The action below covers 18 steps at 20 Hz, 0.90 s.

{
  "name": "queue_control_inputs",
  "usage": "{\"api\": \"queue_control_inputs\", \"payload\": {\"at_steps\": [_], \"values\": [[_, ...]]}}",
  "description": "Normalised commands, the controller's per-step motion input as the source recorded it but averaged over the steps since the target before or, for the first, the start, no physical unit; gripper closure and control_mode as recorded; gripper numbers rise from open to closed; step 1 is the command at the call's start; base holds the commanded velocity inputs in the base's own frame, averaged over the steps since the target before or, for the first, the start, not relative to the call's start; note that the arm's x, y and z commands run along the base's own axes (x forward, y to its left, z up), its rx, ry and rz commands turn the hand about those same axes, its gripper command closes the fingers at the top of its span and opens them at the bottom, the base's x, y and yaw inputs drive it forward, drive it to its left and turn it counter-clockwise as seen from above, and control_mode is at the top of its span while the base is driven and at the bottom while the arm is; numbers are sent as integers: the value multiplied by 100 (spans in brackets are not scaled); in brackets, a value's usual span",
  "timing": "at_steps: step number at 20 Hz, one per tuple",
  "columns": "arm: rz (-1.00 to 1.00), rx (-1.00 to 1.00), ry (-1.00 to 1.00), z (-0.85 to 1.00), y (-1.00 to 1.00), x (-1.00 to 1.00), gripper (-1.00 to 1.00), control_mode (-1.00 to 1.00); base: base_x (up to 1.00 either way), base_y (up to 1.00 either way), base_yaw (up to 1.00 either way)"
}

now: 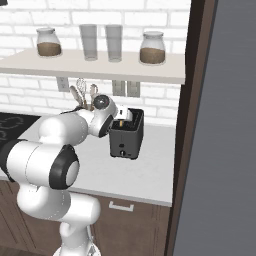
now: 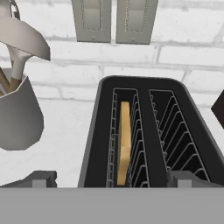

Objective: Start the toaster. Once the lever pops up, take the bread to the plate on the dining counter.

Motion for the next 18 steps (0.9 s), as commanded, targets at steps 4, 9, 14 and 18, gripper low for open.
{"api": "queue_control_inputs", "payload": {"at_steps": [4, 9, 14, 18], "values": [[0, 0, 0, 0, 0, 0, -100, -100, 0, 0, 0], [0, 0, 0, 0, 0, 0, -100, -100, 0, 0, 0], [0, 0, 0, 0, 0, 0, -100, -100, 0, 0, 0], [0, 0, 0, 0, 0, 0, -100, -100, 0, 0, 0]]}}
